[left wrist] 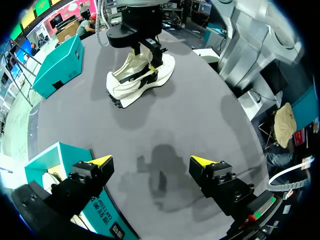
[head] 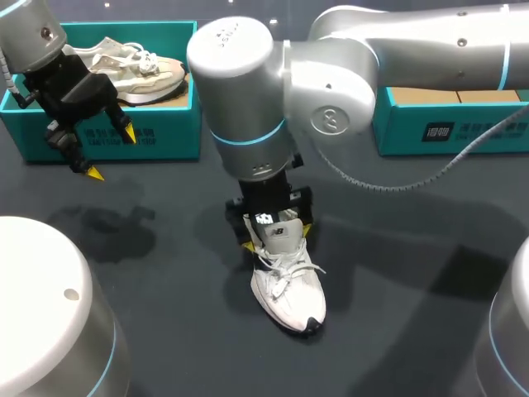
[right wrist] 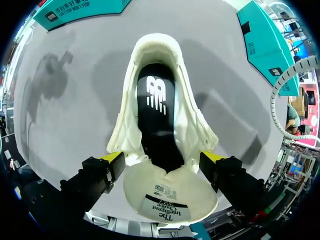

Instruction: Take the shoe out of the shoebox, open the shoe tongue, remove and reinsert the insole, then place the shoe into the shoebox

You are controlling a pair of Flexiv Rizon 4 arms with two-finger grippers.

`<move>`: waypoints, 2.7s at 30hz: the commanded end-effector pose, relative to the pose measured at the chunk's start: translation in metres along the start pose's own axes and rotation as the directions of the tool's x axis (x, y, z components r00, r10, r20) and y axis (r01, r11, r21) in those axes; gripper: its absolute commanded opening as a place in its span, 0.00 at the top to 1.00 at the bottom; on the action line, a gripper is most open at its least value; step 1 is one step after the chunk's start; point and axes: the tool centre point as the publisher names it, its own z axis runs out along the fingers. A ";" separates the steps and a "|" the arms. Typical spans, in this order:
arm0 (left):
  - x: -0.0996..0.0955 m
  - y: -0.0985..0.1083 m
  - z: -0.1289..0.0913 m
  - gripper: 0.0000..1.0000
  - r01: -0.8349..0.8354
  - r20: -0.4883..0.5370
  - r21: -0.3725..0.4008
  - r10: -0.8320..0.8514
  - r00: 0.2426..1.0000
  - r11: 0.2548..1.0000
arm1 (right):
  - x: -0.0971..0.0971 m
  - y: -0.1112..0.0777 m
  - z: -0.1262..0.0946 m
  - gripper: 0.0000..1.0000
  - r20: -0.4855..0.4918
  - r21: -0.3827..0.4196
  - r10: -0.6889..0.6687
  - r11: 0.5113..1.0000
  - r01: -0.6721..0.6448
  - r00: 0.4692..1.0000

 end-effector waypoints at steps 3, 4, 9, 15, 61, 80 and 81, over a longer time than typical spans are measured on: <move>0.001 0.000 0.000 0.00 0.000 0.000 -0.003 0.000 1.000 1.000 | -0.004 -0.012 -0.006 0.00 0.008 -0.009 0.027 1.000 -0.027 1.000; 0.001 0.000 0.000 0.00 0.000 0.000 -0.003 0.000 1.000 1.000 | -0.004 -0.014 -0.006 0.00 0.011 -0.004 0.036 0.999 -0.036 0.999; 0.001 0.000 0.000 0.00 0.000 0.000 -0.003 0.000 1.000 1.000 | -0.007 -0.023 -0.005 0.00 0.012 0.006 0.066 0.998 -0.066 0.998; 0.001 0.000 0.000 0.00 0.000 0.000 -0.003 0.000 1.000 1.000 | -0.011 -0.040 -0.010 0.00 0.030 0.033 0.120 0.992 -0.121 0.992; 0.001 0.000 0.000 0.00 0.000 0.000 -0.003 0.000 1.000 1.000 | -0.018 0.000 0.008 0.64 -0.033 -0.051 0.079 0.995 -0.081 0.996; 0.001 0.000 0.000 0.00 0.000 0.000 -0.003 0.000 1.000 1.000 | -0.013 0.016 -0.015 0.67 0.021 -0.130 -0.015 0.991 0.018 1.000; 0.001 0.000 0.000 0.00 0.000 0.000 -0.003 0.000 1.000 1.000 | -0.012 0.020 -0.012 0.68 0.013 -0.127 -0.028 0.991 0.029 1.000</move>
